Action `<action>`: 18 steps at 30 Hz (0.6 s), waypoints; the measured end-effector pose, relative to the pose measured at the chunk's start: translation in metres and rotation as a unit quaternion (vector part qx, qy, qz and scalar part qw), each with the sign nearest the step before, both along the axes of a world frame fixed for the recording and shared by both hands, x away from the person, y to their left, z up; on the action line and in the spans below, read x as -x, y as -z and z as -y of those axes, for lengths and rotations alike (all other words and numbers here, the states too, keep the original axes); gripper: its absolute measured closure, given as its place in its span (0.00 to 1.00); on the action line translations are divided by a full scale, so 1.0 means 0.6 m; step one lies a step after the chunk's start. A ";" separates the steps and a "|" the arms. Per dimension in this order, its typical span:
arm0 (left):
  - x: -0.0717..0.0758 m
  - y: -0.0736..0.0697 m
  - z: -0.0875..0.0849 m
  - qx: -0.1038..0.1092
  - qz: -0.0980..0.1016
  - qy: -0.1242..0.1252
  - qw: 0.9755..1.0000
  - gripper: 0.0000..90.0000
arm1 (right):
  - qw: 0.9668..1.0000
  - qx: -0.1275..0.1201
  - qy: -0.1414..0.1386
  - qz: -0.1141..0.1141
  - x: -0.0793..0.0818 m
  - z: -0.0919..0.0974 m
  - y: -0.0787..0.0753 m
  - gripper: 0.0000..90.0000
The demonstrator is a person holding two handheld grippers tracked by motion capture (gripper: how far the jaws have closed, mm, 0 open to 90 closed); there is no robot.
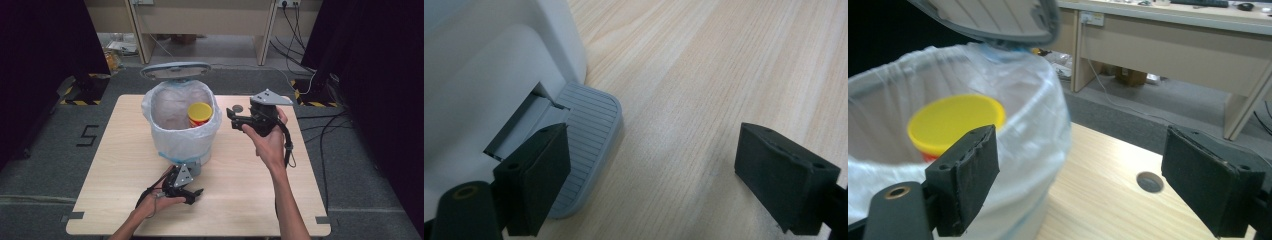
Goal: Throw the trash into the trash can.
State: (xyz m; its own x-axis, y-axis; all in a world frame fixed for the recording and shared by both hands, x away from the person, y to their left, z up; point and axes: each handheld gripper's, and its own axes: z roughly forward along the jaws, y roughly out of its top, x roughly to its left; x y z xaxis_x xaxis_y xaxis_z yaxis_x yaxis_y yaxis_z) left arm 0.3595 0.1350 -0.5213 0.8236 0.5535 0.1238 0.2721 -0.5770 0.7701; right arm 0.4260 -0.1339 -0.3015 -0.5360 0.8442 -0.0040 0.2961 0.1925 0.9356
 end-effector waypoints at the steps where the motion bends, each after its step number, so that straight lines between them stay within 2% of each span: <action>1: 0.000 0.000 0.000 0.000 0.000 0.000 1.000 0.15 | 1.000 -0.001 0.003 -0.001 0.002 0.007 0.003 0.17; 9: 0.000 0.000 0.000 -0.001 0.002 0.001 1.000 0.15 | 1.000 0.007 0.019 -0.001 0.022 0.049 0.036 0.17; 18: 0.000 0.000 0.000 0.000 0.003 0.000 1.000 0.15 | 0.999 0.018 0.026 -0.017 0.040 0.073 0.081 0.17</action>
State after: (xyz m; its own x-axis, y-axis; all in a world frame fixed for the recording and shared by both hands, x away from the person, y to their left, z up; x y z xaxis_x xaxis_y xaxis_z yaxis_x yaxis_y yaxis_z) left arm 0.3597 0.1349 -0.5214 0.8228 0.5535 0.1288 0.2676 -0.5773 0.7714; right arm 0.4018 -0.1776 -0.3502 -0.4925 0.8701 -0.0170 0.3380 0.2092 0.9176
